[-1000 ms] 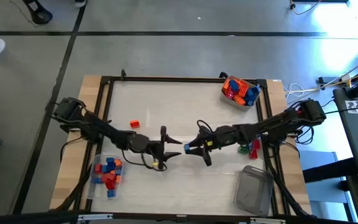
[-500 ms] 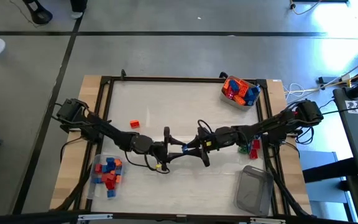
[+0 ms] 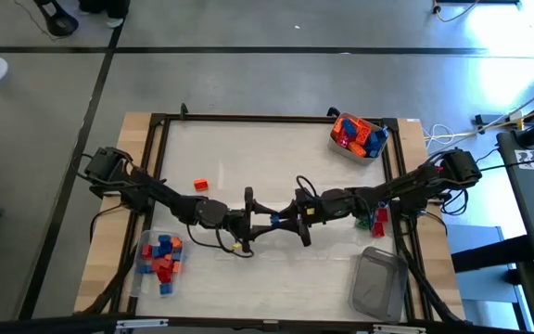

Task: Sort blocks by size
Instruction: Put the blue game piece into the transparent bin

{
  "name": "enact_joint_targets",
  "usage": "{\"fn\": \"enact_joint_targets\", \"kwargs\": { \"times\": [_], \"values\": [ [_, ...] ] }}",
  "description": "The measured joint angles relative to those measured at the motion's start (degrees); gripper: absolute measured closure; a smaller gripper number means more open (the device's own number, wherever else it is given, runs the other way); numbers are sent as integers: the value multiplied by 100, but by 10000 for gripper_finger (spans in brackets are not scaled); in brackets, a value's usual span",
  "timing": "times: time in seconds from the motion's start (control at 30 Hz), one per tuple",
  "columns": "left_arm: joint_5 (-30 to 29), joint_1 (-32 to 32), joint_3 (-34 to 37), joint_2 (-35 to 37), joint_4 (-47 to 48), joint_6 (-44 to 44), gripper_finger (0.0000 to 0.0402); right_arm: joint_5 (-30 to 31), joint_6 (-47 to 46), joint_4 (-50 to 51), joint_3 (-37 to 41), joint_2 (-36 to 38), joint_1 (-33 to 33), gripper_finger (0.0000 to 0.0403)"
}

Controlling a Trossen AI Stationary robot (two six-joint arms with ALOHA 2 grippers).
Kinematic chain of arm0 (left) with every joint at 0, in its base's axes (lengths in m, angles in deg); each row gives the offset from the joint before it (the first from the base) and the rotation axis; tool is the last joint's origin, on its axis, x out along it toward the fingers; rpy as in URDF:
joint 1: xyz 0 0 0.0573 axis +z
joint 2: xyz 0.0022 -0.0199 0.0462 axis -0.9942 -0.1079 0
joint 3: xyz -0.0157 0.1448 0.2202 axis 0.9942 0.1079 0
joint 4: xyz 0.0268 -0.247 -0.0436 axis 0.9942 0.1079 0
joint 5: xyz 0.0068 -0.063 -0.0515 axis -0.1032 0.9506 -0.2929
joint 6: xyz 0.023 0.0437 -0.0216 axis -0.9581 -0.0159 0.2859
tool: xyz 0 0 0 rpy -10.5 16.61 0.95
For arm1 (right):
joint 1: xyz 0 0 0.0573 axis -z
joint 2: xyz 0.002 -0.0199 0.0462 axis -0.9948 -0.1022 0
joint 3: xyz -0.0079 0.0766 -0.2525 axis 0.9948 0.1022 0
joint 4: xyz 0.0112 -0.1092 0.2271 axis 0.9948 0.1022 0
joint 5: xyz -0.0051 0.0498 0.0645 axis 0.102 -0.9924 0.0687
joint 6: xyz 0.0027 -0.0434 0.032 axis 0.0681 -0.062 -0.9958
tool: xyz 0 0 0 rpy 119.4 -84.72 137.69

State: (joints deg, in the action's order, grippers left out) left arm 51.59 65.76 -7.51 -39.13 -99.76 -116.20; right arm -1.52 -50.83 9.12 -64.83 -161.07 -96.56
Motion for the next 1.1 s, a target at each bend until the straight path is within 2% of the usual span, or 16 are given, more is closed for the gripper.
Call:
{"fn": "enact_joint_targets", "kwargs": {
  "times": [0.27,0.53,0.7,0.9,1.1],
  "values": [
    [24,38,0,-1,19,4,202,41,-82,55,-2,0,2,269],
    [57,52,-9,-1,-15,0,162,146,-81,76,-4,0,13,269],
    [53,75,-9,-1,-13,-116,156,144,-80,61,-4,0,13,269],
    [28,79,-9,-1,-16,-444,180,196,-81,25,-4,0,11,269],
    [9,83,-7,-1,-44,-629,234,193,-104,4,-4,0,7,269]
  ]
}}
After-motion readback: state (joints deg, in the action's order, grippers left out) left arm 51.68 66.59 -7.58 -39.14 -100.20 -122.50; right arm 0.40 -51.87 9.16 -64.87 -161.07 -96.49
